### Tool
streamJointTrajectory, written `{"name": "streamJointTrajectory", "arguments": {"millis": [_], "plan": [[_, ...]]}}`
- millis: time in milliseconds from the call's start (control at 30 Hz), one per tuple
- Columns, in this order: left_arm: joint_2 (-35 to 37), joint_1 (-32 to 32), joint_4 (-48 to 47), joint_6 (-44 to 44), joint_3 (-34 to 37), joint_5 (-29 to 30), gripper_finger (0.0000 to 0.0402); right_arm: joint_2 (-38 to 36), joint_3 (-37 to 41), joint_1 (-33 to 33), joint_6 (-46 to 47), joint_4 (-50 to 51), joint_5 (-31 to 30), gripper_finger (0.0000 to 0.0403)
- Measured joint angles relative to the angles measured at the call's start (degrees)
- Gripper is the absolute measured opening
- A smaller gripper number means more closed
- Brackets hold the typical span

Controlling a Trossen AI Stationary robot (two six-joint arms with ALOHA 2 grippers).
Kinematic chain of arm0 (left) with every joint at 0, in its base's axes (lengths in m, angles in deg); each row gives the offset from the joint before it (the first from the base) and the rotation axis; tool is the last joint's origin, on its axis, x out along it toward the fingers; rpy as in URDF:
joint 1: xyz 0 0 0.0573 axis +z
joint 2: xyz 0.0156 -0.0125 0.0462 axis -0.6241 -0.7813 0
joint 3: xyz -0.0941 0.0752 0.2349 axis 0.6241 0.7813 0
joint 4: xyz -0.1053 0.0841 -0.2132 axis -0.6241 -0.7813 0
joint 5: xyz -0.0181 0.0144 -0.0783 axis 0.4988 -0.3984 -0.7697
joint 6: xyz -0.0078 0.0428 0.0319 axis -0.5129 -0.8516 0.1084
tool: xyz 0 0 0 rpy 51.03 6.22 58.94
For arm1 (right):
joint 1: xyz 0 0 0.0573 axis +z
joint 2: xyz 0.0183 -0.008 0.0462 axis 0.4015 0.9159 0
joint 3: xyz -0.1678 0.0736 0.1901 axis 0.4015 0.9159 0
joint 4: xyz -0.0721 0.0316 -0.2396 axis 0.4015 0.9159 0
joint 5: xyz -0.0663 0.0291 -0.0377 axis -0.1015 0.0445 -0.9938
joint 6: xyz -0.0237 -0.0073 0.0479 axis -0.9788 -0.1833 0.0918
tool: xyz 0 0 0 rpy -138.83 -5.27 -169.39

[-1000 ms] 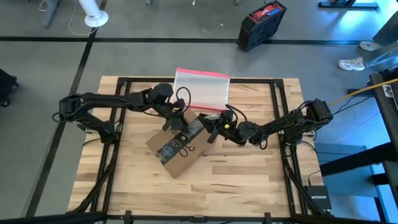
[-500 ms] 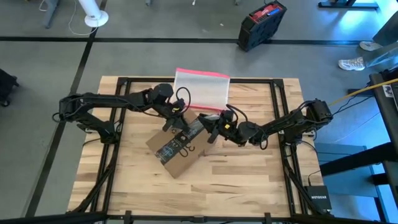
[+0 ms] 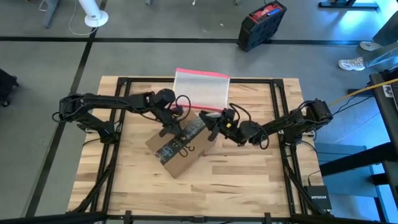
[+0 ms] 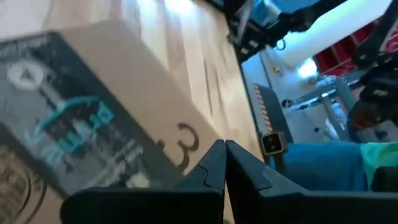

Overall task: Unpack boxes
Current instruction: Open the cardboard box using the gray cutter

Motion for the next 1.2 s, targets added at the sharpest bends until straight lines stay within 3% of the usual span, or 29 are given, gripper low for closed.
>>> {"name": "streamJointTrajectory", "arguments": {"millis": [233,467,800,967,1200], "plan": [[0.0,0.07,-9.99,-2.88,0.0,5.08,0.002,0.0,0.0,0.02,0.18,0.99,-2.15,0.0067],[0.0,-0.33,-17.26,-7.05,0.0,7.08,0.0105,-0.01,0.0,0.02,1.91,1.53,-3.19,0.0067],[0.06,-4.43,-19.95,-9.88,-0.09,13.25,0.0213,-0.02,0.0,0.02,7.59,4.26,-3.48,0.0067],[0.12,-6.69,-20.19,-9.95,-0.13,15.38,0.0236,-0.02,-0.02,0.02,10.01,6.14,-4.48,0.0067],[0.13,-9.14,-20.55,-9.74,-0.15,17.48,0.0239,-0.02,-0.02,0.02,13.7,10.35,-4.46,0.0067]]}}
